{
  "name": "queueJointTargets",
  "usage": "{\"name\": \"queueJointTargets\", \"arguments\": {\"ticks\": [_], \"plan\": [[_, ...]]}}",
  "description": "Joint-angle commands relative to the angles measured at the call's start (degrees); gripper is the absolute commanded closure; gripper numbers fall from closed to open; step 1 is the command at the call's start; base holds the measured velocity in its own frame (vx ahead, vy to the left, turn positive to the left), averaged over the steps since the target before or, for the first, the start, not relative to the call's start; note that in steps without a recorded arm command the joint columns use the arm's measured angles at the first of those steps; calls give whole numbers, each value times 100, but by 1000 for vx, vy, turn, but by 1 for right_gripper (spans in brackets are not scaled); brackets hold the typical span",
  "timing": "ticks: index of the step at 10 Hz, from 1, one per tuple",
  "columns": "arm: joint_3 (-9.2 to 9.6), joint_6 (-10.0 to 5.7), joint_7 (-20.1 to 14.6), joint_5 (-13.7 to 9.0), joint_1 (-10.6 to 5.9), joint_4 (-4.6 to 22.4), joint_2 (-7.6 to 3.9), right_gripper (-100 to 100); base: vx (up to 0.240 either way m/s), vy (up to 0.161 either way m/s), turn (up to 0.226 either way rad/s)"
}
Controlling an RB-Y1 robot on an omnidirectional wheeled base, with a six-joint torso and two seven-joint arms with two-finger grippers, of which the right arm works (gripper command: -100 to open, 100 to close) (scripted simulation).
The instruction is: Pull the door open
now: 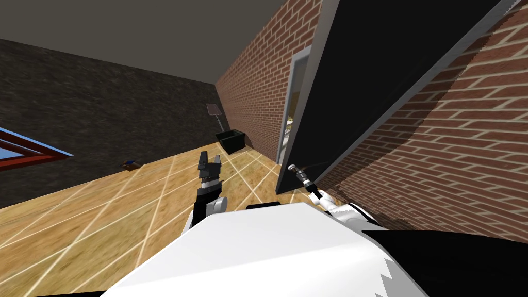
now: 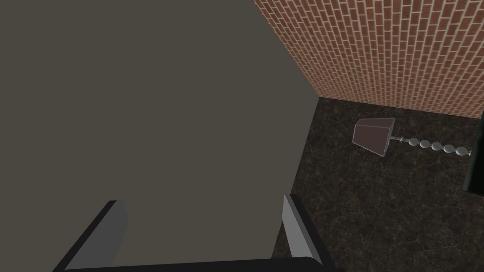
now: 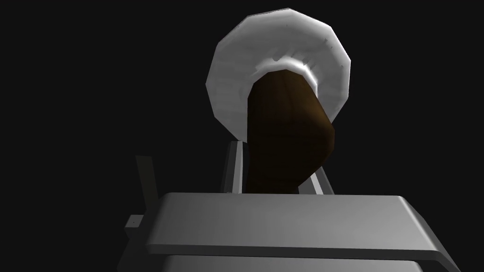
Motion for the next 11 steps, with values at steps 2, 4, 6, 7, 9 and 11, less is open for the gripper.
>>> {"name": "queueJointTargets", "arguments": {"ticks": [2, 4, 6, 7, 9, 11], "plan": [[32, 118, 113, 16, -325, 279, 176, 100, -157, -89, 110], [29, 214, 152, 11, -403, 277, 224, 100, -169, -91, 85], [24, 348, 207, 4, -513, 274, 292, 100, -93, -57, 41], [22, 430, 241, 0, -581, 272, 333, 100, -180, -131, 163], [17, 581, 303, -8, -705, 269, 410, 100, -160, -122, 86], [19, 618, 290, -9, -734, 277, 413, 100, -93, -84, 60]]}}
